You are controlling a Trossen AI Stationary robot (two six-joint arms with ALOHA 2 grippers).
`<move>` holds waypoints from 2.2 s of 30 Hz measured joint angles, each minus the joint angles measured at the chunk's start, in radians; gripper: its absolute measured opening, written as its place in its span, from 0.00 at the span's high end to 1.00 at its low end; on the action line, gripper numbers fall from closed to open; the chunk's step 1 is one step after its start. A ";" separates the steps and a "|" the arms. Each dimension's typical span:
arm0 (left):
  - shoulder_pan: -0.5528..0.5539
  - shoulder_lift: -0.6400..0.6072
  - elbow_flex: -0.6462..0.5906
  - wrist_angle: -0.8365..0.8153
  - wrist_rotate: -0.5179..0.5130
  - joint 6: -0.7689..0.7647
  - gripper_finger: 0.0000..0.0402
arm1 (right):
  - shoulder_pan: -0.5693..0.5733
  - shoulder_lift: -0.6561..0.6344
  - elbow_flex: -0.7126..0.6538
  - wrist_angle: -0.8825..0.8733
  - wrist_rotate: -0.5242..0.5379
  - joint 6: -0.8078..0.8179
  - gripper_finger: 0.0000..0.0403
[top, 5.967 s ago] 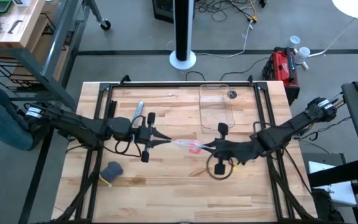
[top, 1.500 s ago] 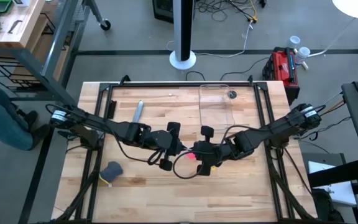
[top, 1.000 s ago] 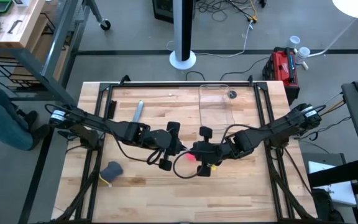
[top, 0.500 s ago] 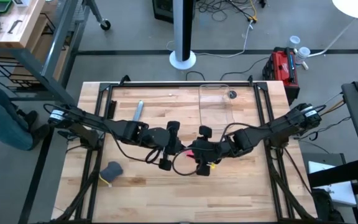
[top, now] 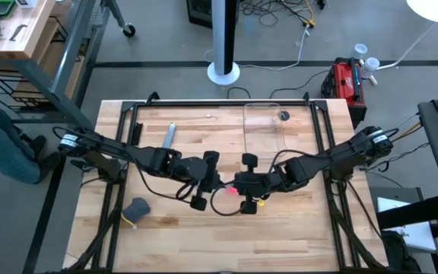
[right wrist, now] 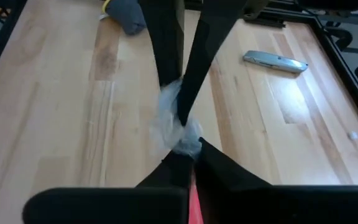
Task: Roll bandage
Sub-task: Close the transparent zip bag
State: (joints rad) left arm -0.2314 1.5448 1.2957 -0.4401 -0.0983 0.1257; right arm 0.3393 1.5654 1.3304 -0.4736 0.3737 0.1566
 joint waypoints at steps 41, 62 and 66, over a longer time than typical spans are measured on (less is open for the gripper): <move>-0.012 -0.037 0.000 -0.033 -0.103 0.006 0.99 | 0.000 0.000 0.000 0.023 -0.018 0.016 0.92; -0.025 -0.037 0.000 0.009 -0.073 0.036 1.00 | 0.000 0.000 0.002 0.061 -0.019 0.029 0.53; -0.029 -0.037 0.000 0.049 -0.048 0.053 1.00 | 0.000 0.000 0.001 0.072 -0.019 0.029 0.66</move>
State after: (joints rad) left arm -0.2599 1.5078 1.2953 -0.3914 -0.1467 0.1790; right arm 0.3397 1.5658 1.3312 -0.4021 0.3546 0.1858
